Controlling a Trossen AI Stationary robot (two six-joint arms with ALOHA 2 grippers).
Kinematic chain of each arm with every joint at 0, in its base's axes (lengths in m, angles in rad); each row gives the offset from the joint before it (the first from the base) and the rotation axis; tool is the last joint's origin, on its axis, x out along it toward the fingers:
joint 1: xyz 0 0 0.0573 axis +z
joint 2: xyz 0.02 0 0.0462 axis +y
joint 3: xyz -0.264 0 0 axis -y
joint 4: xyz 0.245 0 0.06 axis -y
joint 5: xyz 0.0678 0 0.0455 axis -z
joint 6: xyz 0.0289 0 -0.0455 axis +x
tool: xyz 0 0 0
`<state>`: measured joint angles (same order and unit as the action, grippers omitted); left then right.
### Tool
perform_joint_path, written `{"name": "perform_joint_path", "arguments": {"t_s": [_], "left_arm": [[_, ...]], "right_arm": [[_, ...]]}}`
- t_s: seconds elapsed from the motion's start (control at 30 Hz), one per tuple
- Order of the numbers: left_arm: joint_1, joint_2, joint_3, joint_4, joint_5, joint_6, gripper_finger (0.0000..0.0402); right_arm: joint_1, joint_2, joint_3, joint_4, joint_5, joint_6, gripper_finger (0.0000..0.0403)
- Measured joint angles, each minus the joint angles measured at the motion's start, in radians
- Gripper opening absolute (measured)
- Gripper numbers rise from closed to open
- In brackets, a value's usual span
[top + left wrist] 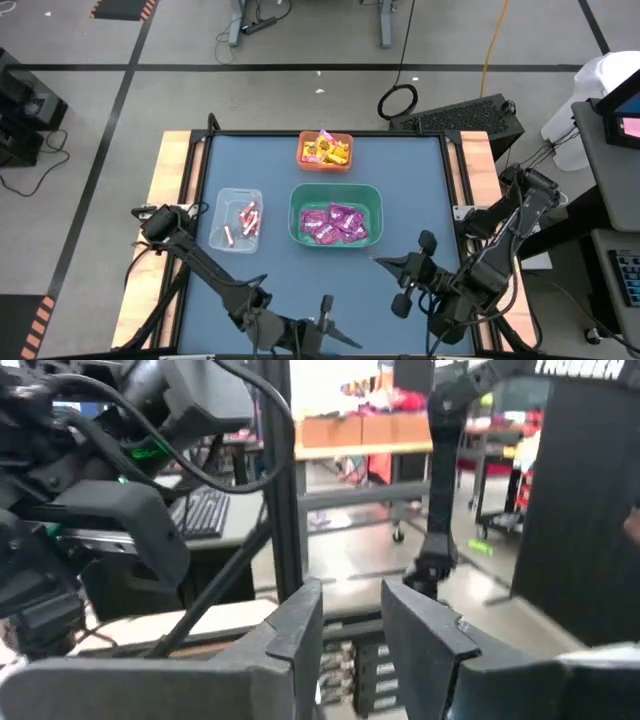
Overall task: Sort candy
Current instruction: Put the purple candy into the green bin
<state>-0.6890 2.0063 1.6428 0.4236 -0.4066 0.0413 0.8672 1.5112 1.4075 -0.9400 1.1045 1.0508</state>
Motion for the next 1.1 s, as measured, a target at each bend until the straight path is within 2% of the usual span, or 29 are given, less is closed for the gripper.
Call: {"name": "perform_joint_path", "arguments": {"t_s": [0.2, 0.33, 0.5, 0.6, 0.83, 1.1], "left_arm": [[-0.025, -0.050, 0.000, -0.176, -0.128, -0.001, 0.0112], [-0.047, -0.077, 0.000, -0.276, -0.178, 0.000, 0.0112], [-0.066, -0.111, 0.000, -0.422, -0.263, -0.008, 0.0112], [-0.066, -0.115, 0.000, -0.499, -0.308, -0.034, 0.0112], [-0.063, -0.114, -0.001, -0.544, -0.344, -0.075, 0.0112], [-0.050, -0.121, -0.001, -0.551, -0.357, -0.090, 0.0112]], "right_arm": [[-0.024, 0.078, 0.000, 0.078, -0.006, -0.039, 0.0000], [-0.037, 0.123, 0.000, 0.079, -0.018, -0.044, 0.0000], [-0.065, 0.136, 0.000, 0.078, -0.133, -0.104, 0.0000], [-0.084, 0.136, 0.000, 0.077, -0.159, -0.141, 0.0000], [-0.149, 0.136, 0.000, 0.074, -0.168, -0.261, 0.0000], [-0.295, 0.135, -0.020, 0.050, -0.168, -0.318, 0.0000]]}}
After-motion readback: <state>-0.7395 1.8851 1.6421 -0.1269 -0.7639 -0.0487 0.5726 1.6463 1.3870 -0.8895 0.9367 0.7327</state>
